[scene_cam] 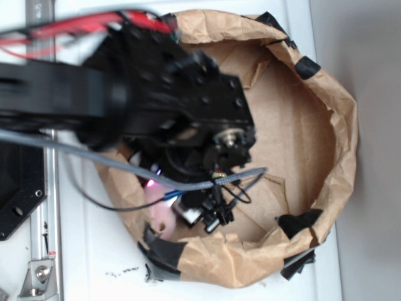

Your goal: Grab the pink bunny.

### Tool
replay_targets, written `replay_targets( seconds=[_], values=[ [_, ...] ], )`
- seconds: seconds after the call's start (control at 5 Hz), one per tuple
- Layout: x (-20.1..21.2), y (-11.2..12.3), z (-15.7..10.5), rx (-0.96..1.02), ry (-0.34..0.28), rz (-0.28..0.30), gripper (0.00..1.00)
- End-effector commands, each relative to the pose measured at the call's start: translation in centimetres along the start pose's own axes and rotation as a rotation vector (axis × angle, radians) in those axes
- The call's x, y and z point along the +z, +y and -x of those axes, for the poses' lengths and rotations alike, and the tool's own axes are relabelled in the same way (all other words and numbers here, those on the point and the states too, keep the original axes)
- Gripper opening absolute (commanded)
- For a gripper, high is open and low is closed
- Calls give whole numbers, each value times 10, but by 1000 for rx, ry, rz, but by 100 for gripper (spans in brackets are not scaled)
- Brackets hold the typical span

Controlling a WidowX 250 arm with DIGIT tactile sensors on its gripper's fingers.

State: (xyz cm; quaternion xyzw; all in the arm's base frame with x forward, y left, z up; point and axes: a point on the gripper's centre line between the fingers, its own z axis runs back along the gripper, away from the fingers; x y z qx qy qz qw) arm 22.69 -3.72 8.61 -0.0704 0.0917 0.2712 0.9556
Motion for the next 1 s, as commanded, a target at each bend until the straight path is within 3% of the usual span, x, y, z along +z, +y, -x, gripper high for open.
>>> replay_targets(
  seconds=[0.0,0.4,0.8],
  values=[
    [51,11,-25,-253,-298,54,0],
    [67,7,-34,-512,-275,12,0],
    [66,8,-35,-539,-289,-50,0]
  ],
)
